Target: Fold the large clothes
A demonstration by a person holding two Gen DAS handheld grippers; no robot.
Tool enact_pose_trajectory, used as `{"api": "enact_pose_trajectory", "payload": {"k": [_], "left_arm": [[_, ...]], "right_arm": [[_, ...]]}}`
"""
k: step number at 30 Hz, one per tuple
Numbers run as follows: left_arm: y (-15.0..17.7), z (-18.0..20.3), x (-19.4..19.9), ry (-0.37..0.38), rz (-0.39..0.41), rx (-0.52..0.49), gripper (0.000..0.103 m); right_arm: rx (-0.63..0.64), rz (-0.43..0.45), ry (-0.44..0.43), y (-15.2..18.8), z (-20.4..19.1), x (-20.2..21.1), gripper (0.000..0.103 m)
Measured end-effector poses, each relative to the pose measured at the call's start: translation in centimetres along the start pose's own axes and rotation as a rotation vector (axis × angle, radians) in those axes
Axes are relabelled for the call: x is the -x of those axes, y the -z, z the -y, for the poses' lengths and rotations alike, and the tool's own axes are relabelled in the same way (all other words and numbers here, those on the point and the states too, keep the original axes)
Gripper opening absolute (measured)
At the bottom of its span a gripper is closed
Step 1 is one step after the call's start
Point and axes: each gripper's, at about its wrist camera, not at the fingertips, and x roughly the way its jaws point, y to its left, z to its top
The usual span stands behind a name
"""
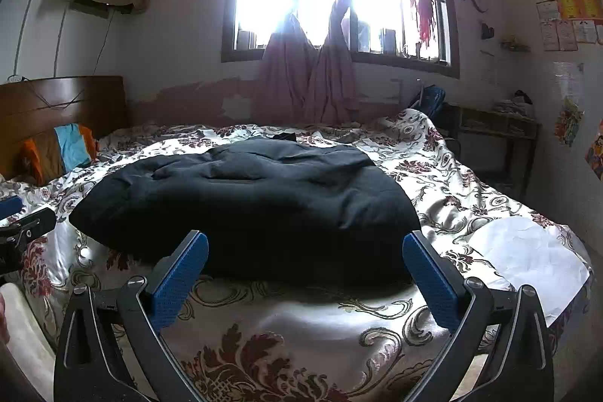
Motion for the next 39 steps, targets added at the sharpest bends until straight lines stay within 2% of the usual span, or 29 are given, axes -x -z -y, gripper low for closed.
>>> {"api": "enact_pose_trajectory", "payload": {"k": [39], "left_arm": [[0.44,0.67,-0.30,-0.015,-0.014,-0.010,0.103]], "right_arm": [[0.000,0.000,0.000,-0.01,0.10,0.01,0.101]]}}
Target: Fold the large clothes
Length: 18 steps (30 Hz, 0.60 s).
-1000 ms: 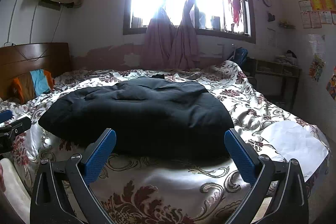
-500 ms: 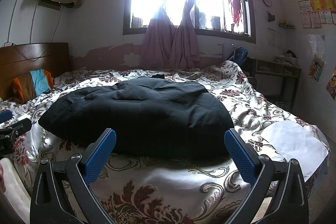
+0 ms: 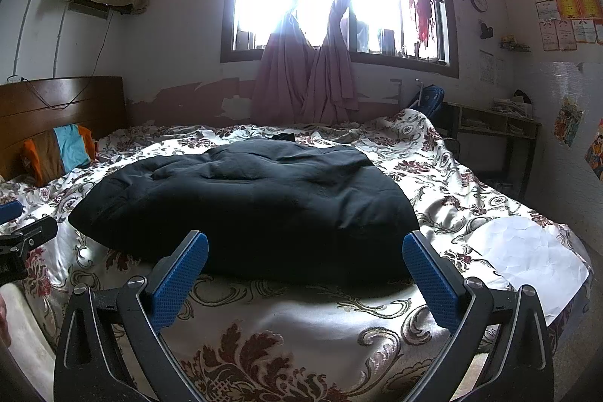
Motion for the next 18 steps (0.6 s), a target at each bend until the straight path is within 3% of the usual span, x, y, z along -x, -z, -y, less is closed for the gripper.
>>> {"api": "enact_pose_trajectory", "payload": {"k": [18], "left_arm": [[0.52,-0.17,-0.71,-0.063,-0.054,0.026,0.103]], "right_arm": [[0.002,-0.007,0.000,-0.03,-0.03,0.21,0.101]]}}
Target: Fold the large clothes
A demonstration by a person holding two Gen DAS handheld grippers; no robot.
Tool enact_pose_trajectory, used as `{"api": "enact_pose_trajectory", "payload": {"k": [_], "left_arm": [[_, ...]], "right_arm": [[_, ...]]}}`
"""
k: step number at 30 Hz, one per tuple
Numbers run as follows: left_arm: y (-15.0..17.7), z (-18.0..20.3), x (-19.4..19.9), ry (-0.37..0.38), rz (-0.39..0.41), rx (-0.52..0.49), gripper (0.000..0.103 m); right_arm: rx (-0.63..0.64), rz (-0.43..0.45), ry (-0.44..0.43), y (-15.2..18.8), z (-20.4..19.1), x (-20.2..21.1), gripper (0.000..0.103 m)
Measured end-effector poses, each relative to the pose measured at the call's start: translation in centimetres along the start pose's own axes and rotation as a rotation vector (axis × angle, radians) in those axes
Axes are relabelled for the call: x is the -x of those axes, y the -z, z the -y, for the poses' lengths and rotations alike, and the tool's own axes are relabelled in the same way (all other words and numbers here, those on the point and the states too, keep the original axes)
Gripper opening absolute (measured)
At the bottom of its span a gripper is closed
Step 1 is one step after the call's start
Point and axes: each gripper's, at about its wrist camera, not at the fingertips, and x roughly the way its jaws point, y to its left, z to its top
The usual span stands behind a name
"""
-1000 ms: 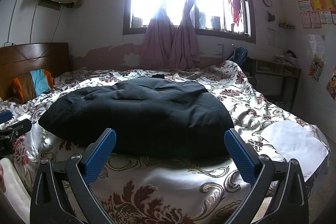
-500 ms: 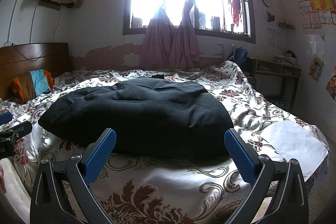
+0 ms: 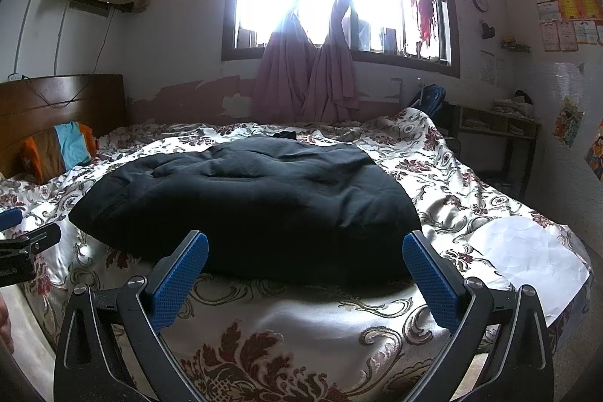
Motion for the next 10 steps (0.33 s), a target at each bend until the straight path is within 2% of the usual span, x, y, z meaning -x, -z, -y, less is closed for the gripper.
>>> {"api": "enact_pose_trajectory", "payload": {"k": [10], "left_arm": [[0.14,0.15,-0.31,0.013,-0.009,-0.013,0.103]], "right_arm": [[0.001,-0.004,-0.002,0.08,-0.04,-0.11,0.101]]}}
